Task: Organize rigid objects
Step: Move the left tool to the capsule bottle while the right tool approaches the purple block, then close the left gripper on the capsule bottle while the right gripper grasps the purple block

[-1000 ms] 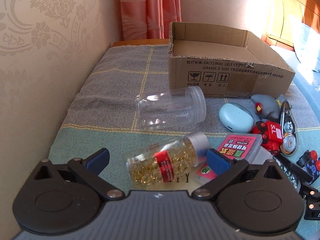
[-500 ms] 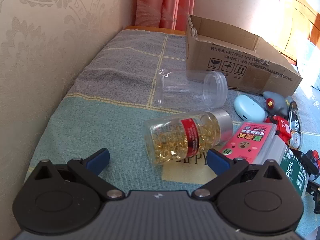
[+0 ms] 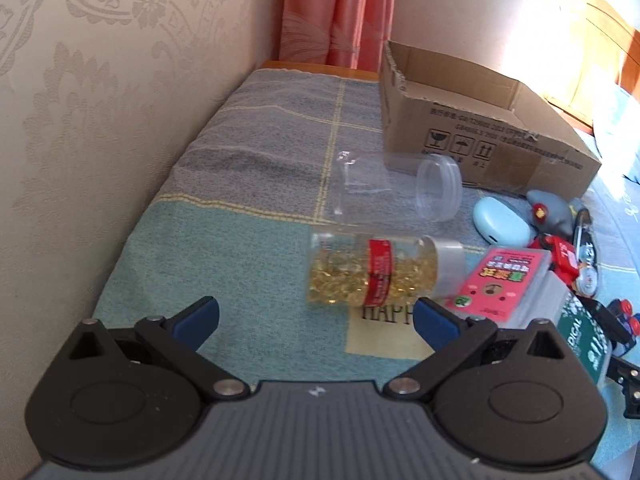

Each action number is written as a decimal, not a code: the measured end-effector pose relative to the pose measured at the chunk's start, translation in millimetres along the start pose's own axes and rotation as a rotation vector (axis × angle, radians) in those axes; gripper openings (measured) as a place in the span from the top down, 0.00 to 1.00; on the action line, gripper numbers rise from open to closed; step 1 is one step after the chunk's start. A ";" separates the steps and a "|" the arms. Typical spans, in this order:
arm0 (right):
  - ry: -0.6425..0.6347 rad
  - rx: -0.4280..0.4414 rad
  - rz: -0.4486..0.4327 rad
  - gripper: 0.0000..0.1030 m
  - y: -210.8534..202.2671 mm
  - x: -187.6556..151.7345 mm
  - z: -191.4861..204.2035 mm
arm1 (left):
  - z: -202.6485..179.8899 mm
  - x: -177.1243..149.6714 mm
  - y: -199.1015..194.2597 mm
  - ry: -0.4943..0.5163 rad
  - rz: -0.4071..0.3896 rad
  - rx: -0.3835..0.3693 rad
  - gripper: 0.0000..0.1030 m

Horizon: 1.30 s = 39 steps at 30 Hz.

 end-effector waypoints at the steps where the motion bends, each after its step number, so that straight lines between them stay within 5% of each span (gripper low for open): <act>1: -0.005 0.005 0.001 0.00 0.6 0.7 0.1 | -6.6 -0.7 0.8 0.013 0.000 -0.017 0.01; 21: -0.005 -0.057 0.005 0.01 2.9 2.2 -12.8 | -28.8 12.1 33.0 0.025 -0.024 -0.007 0.01; 28: -0.045 -0.017 -0.022 0.07 0.1 6.4 -3.2 | -23.3 14.0 30.5 -0.020 -0.067 -0.001 0.06; 39: -0.056 0.031 -0.035 0.26 -2.3 8.4 0.2 | -13.4 10.7 17.6 0.096 -0.059 0.083 0.10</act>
Point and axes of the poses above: each gripper's, at about its wrist camera, not at the fingertips, and y roughly the way its jaws point, z to its left, x to its top, the point moved 5 cm from there along y, roughly the way its jaws point, and after that the axes turned 13 degrees about -x, right-handed, at the moved point
